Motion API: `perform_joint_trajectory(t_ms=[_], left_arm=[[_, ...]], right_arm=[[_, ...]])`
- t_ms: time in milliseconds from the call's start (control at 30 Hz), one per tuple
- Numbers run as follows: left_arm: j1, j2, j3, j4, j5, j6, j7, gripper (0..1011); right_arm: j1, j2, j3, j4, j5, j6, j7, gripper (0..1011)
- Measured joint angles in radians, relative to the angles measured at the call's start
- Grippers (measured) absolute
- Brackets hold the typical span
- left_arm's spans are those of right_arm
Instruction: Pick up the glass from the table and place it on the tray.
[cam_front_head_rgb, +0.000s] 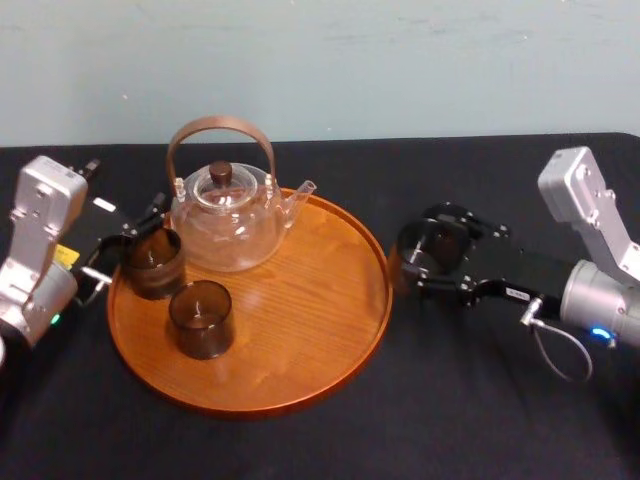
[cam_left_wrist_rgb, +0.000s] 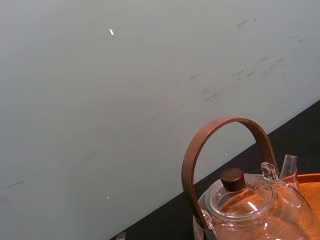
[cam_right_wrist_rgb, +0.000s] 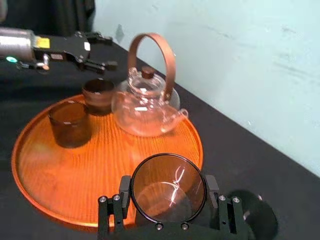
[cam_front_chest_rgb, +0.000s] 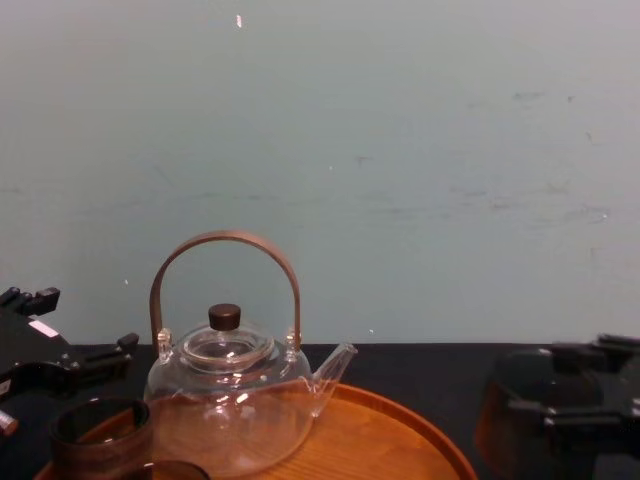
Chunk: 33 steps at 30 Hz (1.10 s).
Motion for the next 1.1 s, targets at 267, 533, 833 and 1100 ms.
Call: perform_joint_trajectory(t_ms=[267,533,833,1100], left_arm=[[0.0,0.0,0.0,0.0,0.0,0.0,0.0,1001],[0.0,0.0,0.0,0.0,0.0,0.0,0.0,1001],[0.0,0.0,0.0,0.0,0.0,0.0,0.0,1001],[0.0,0.0,0.0,0.0,0.0,0.0,0.0,1001]], right_arm=[[0.065,-0.031,-0.058,0.023,-0.017,-0.016,0.027,904],[0.121,-0.078,-0.119,0.064,-0.032,-0.035,0.051,904],[0.171,-0.134,-0.189,0.11,-0.043,-0.054,0.08,904],[0.188,-0.16,-0.235,0.143,-0.045,-0.063,0.1,904]])
